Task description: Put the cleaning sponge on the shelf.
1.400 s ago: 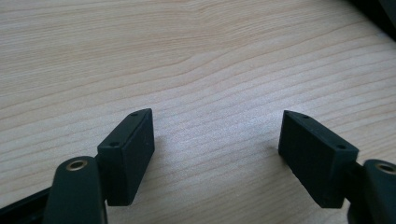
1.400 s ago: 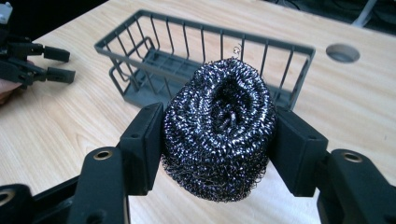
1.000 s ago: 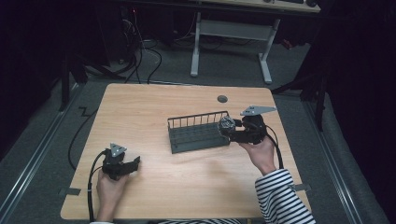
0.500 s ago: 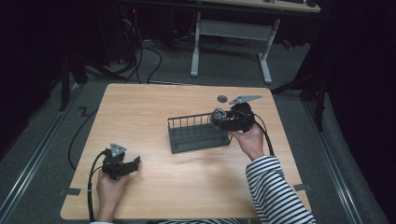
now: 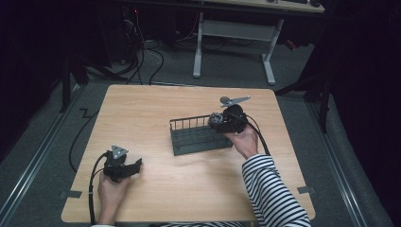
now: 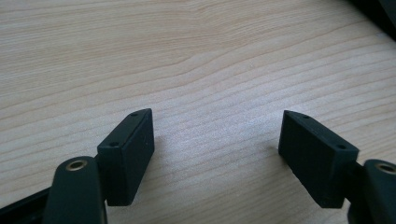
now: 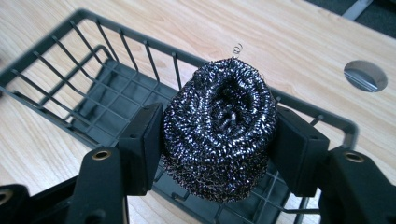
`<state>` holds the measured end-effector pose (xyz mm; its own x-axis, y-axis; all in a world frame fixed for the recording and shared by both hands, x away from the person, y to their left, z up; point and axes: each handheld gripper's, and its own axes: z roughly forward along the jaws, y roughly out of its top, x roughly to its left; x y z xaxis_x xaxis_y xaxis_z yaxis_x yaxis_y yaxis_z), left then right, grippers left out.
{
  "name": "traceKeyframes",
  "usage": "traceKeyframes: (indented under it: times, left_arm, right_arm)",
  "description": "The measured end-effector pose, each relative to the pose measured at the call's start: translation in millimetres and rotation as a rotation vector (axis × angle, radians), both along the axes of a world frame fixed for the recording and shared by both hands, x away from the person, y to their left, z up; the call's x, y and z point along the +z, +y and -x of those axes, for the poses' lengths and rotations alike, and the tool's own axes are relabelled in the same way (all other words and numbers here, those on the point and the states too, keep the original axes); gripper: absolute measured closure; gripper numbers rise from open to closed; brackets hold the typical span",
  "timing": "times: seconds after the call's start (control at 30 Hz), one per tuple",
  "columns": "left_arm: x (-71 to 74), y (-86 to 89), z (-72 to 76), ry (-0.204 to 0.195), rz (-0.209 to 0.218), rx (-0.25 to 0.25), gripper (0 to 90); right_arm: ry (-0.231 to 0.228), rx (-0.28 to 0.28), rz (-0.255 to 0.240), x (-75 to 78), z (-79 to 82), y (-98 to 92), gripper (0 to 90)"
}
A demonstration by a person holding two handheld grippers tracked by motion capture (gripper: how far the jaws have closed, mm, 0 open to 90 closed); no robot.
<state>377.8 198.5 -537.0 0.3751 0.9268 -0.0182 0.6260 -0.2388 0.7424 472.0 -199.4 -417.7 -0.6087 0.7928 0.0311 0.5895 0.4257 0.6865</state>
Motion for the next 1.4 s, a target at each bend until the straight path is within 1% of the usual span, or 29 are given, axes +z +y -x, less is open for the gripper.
traceKeyframes:
  times: [0.17,0.2,0.23,0.27,0.3,0.33,0.37,0.47,0.5,0.57,0.67,0.83,0.9,1.07,1.1,1.17,1.23,1.27,1.3,1.37,1.4]
  left_arm:
    - [0.0,0.0,0.0,0.0,0.0,0.0,27.2]
    - [0.0,0.0,0.0,0.0,0.0,0.0,27.2]
    - [0.0,0.0,0.0,0.0,0.0,0.0,27.2]
    - [0.0,0.0,0.0,0.0,0.0,0.0,27.2]
    - [0.0,0.0,0.0,0.0,0.0,0.0,27.2]
    - [0.0,0.0,0.0,0.0,0.0,0.0,27.2]
    - [0.0,0.0,0.0,0.0,0.0,0.0,27.2]
    - [0.0,0.0,0.0,0.0,0.0,0.0,27.2]
    - [0.0,0.0,0.0,0.0,0.0,0.0,27.2]
    - [0.0,0.0,0.0,0.0,0.0,0.0,27.2]
    - [0.0,0.0,0.0,0.0,0.0,0.0,27.2]
    - [0.0,0.0,0.0,0.0,0.0,0.0,27.2]
    - [0.0,0.0,0.0,0.0,0.0,0.0,27.2]
    - [0.0,0.0,0.0,0.0,0.0,0.0,27.2]
    - [0.0,0.0,0.0,0.0,0.0,0.0,27.2]
    - [0.0,0.0,0.0,0.0,0.0,0.0,27.2]
    - [0.0,0.0,0.0,0.0,0.0,0.0,27.2]
    - [0.0,0.0,0.0,0.0,0.0,0.0,27.2]
    - [0.0,0.0,0.0,0.0,0.0,0.0,27.2]
    - [-0.1,-0.1,-0.2,-0.001,-0.001,0.0,27.1]
    - [-0.1,-0.1,-0.2,-0.001,-0.001,0.0,27.1]
  right_arm:
    - [0.03,-0.004,0.013,-9.4,-6.0,3.5,39.4]
    - [0.03,-0.004,0.013,-9.4,-6.0,3.5,39.4]
    - [0.037,-0.002,0.024,-13.6,-8.7,4.4,39.3]
    - [0.037,-0.002,0.024,-13.6,-8.7,4.4,39.3]
    - [0.051,-0.007,0.036,-17.3,-10.4,5.6,39.2]
    - [0.051,-0.007,0.036,-17.3,-10.4,5.6,39.2]
    - [0.062,-0.012,0.042,-20.7,-11.9,6.5,39.0]
    - [0.07,-0.013,0.048,-23.4,-13.1,7.1,38.8]
    - [0.084,-0.018,0.051,-25.5,-14.1,7.5,38.6]
    - [0.082,-0.025,0.06,-26.6,-14.8,7.9,38.3]
    - [0.087,-0.03,0.055,-26.6,-15.2,7.7,38.3]
    - [0.08,-0.03,0.072,-26.9,-14.7,9.0,37.5]
    - [0.078,-0.026,0.081,-27.3,-14.5,9.7,36.4]
    - [0.082,-0.02,0.082,-27.3,-14.2,9.8,33.3]
    - [0.081,-0.017,0.083,-27.4,-14.0,9.3,31.5]
    - [0.079,-0.019,0.08,-27.0,-13.7,8.2,30.1]
    - [0.067,-0.019,0.076,-25.6,-12.9,6.3,29.5]
    - [0.069,-0.022,0.065,-24.1,-12.0,5.2,29.6]
    - [0.064,-0.021,0.054,-22.4,-11.4,3.7,29.7]
    - [0.04,-0.023,0.05,-17.4,-8.5,1.2,30.1]
    - [0.039,-0.031,0.04,-15.3,-6.8,0.3,30.2]
